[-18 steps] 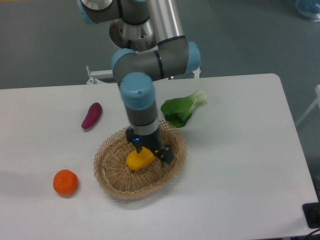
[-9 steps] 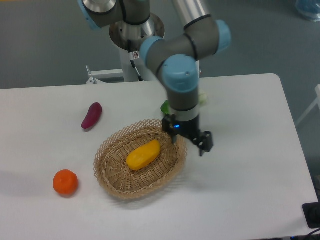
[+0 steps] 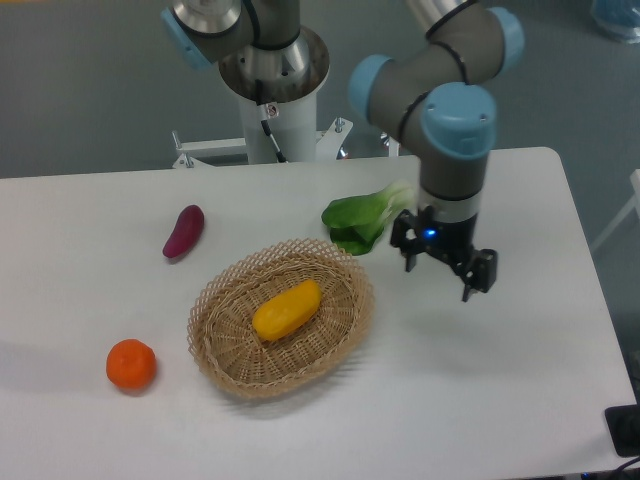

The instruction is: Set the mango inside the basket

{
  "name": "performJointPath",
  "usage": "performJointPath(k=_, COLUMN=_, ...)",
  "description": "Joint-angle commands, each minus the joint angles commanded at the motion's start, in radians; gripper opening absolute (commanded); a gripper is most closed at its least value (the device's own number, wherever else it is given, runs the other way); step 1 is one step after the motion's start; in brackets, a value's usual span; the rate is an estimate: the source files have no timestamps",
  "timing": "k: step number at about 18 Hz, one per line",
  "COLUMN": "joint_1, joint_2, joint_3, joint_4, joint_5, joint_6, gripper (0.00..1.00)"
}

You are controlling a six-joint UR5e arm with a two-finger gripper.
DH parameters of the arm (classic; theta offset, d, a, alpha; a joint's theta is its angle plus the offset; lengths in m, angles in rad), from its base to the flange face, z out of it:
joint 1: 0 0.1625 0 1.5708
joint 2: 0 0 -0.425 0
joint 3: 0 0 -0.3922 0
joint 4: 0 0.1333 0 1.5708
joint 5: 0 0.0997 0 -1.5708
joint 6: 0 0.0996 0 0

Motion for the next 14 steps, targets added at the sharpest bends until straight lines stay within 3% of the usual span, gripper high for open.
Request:
performJointPath(k=7, joint_1=0.069, joint_2=-0.040, joint_3=0.002, joint_4=0.005, joint_5=0.009, joint_6=0.121, gripper=1.00)
performJointPath(k=14, joint_1=0.095, joint_2=-0.048, joint_3=0.008, joint_4=0.000, joint_5=0.009, joint_6=0.143, gripper=1.00)
